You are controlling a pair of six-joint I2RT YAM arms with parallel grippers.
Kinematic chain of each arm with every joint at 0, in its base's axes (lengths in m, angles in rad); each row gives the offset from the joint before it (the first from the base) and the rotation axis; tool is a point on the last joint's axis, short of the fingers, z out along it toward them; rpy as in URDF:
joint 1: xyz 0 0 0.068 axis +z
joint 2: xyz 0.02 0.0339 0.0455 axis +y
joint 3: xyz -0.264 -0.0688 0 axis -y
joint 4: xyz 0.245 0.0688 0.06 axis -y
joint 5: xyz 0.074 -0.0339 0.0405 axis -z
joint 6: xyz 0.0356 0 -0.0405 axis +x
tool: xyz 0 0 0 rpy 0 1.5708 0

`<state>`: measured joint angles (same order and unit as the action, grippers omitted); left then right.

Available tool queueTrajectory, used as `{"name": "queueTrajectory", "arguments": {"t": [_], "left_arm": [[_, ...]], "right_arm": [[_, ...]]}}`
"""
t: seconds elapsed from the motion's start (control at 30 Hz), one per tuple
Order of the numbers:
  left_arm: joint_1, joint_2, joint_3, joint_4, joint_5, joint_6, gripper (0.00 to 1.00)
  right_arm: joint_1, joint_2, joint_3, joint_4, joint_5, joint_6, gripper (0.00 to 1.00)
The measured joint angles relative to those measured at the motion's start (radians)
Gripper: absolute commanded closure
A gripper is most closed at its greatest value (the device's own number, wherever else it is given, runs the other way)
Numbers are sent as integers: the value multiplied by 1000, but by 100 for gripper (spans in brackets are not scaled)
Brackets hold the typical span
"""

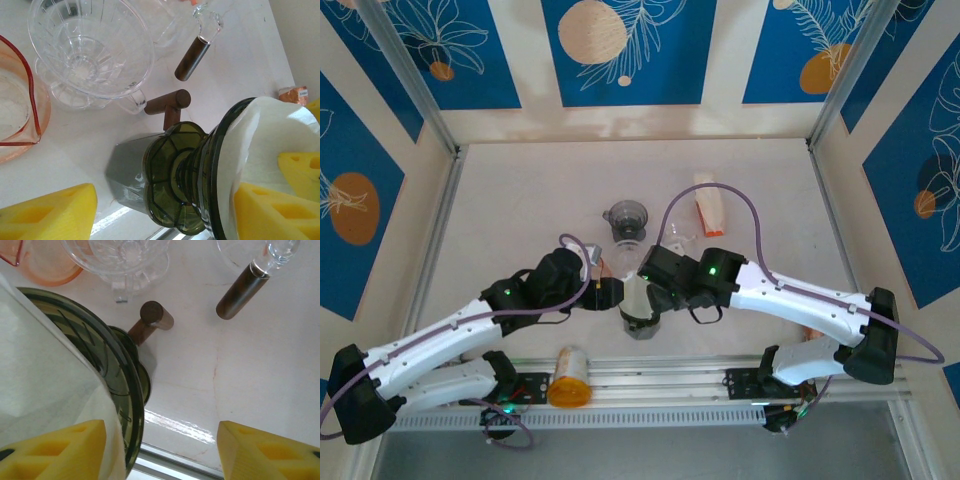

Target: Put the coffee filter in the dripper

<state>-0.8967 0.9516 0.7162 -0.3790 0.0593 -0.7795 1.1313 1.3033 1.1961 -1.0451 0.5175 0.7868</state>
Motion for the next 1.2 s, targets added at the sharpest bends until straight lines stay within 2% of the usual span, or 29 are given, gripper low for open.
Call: {"name": "queueTrajectory", "arguments": {"t": [0.33,0.67,1.0,1.2], "left_arm": [[0,3,0,0,0,0,27],[0,19,2,1,0,0,27],[0,19,3,1,0,0,27],[0,18,3,2,4,-11,23]], "right_arm": [[-41,48,42,60,-29,-50,33],[-69,118,-10,75,-63,-75,35],[-62,149,-48,134,-76,-79,36],[-51,159,-50,139,-70,-77,36]]}}
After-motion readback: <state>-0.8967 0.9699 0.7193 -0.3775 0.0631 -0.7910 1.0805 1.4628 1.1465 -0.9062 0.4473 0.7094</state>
